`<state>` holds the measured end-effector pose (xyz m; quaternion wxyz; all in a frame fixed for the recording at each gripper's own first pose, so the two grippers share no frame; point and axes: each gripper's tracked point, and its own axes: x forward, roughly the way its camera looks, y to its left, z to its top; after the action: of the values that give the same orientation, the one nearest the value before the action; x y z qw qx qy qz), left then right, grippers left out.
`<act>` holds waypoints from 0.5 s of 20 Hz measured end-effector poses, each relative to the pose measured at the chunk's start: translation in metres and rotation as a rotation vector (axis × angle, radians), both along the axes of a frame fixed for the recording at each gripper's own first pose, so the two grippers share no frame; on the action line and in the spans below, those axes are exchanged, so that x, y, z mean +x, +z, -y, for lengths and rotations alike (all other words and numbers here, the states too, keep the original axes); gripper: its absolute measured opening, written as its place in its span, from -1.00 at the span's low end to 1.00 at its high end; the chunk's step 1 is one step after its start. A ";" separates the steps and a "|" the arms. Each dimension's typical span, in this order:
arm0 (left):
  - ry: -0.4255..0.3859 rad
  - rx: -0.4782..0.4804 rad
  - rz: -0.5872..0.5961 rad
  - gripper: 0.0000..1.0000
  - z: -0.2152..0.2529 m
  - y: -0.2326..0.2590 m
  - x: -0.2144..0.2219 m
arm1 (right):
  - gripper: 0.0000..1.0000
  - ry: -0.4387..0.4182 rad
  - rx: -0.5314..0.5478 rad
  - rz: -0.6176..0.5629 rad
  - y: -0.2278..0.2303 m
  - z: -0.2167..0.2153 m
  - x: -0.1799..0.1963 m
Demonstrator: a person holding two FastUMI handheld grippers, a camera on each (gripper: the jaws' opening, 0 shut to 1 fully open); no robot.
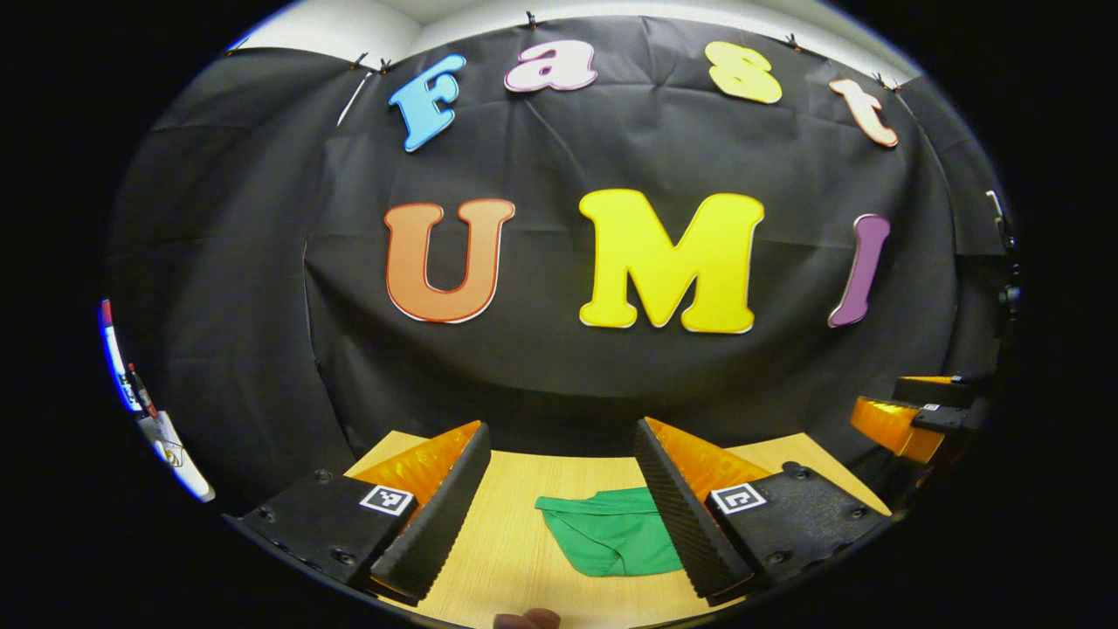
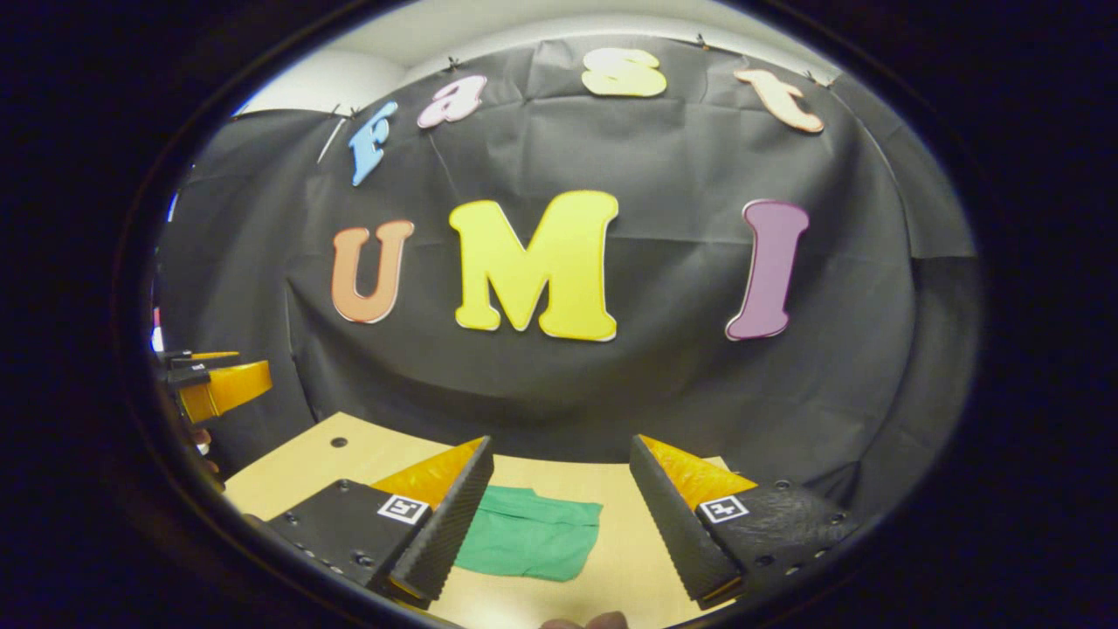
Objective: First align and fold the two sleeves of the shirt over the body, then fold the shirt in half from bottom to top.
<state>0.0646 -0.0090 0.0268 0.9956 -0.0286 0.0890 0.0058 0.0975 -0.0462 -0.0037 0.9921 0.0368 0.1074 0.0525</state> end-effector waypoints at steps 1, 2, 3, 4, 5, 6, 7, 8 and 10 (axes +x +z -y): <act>0.003 -0.003 0.016 1.00 0.000 0.008 -0.018 | 0.93 0.000 -0.003 0.014 0.007 -0.006 -0.022; 0.005 0.001 0.027 1.00 -0.002 0.014 -0.034 | 0.92 -0.010 -0.013 0.028 0.013 -0.010 -0.041; 0.006 0.001 0.035 1.00 -0.001 0.018 -0.050 | 0.93 -0.025 -0.022 0.044 0.020 -0.011 -0.059; 0.006 -0.002 0.041 1.00 0.001 0.022 -0.065 | 0.92 -0.033 -0.027 0.060 0.024 -0.015 -0.077; 0.004 -0.005 0.039 1.00 0.002 0.015 -0.081 | 0.92 -0.035 -0.034 0.071 0.027 -0.020 -0.092; 0.007 -0.002 0.034 1.00 0.002 0.009 -0.089 | 0.92 -0.033 -0.035 0.063 0.026 -0.025 -0.106; 0.012 0.001 0.037 1.00 0.002 0.007 -0.099 | 0.92 -0.032 -0.026 0.057 0.025 -0.029 -0.118; 0.012 0.006 0.045 1.00 0.004 0.008 -0.110 | 0.92 -0.036 -0.005 0.060 0.026 -0.031 -0.128; 0.017 0.006 0.065 1.00 0.008 0.010 -0.125 | 0.93 -0.049 -0.011 0.089 0.028 -0.030 -0.142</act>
<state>-0.0600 -0.0170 0.0366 0.9980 -0.0267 0.0566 0.0134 -0.0450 -0.0164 0.0241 0.9971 0.0316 0.0623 0.0289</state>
